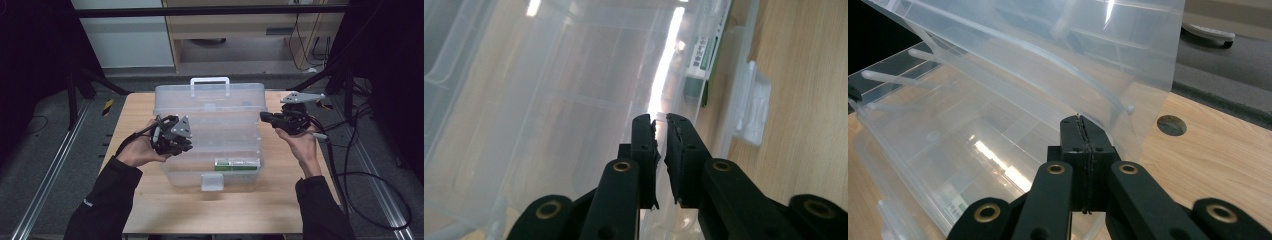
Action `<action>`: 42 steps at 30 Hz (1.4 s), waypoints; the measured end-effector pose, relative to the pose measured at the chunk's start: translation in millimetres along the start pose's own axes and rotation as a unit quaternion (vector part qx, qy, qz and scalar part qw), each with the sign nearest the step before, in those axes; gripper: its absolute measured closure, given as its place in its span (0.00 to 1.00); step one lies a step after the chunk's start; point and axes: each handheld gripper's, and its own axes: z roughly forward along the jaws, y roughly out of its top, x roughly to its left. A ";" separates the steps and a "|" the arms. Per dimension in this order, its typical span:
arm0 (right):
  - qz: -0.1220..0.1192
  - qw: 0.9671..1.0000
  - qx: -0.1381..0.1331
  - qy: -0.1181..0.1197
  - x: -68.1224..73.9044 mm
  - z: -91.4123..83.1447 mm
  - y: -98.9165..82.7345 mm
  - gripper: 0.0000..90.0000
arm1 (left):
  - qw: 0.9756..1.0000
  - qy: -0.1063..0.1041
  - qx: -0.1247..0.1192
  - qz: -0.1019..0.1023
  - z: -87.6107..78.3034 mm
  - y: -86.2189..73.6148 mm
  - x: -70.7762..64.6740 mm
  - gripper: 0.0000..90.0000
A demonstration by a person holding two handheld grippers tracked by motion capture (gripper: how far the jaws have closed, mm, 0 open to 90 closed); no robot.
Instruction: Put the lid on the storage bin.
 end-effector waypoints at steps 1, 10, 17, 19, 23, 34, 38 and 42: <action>0.000 1.000 0.000 0.001 0.1 -0.2 -0.3 1.00 | 1.000 0.008 -0.004 -0.010 -2.2 -0.8 0.8 0.91; 0.001 1.000 -0.002 0.006 2.4 -2.1 -6.5 1.00 | 0.991 0.055 -0.048 -0.109 -16.3 -14.6 11.5 0.96; -0.002 1.000 -0.001 0.007 4.7 -3.4 -11.3 1.00 | 0.984 0.085 -0.067 -0.140 -27.2 -26.8 17.0 0.97; -0.001 1.000 0.000 0.007 5.4 -3.9 -12.5 1.00 | 0.983 0.092 -0.070 -0.144 -30.7 -31.0 17.9 0.97; -0.002 1.000 -0.001 0.008 6.5 -4.5 -15.4 1.00 | 0.982 0.098 -0.075 -0.144 -33.8 -39.3 19.5 0.99; -0.007 1.000 0.003 0.007 10.3 -4.7 -20.9 1.00 | 0.979 0.114 -0.065 -0.154 -34.7 -55.6 22.4 0.99; -0.008 1.000 0.002 0.008 11.4 -5.0 -22.9 1.00 | 0.976 0.116 -0.068 -0.169 -33.1 -60.9 23.2 0.99; -0.010 1.000 0.003 0.006 12.9 -5.5 -25.1 1.00 | 0.975 0.115 -0.073 -0.176 -30.4 -65.5 22.2 0.99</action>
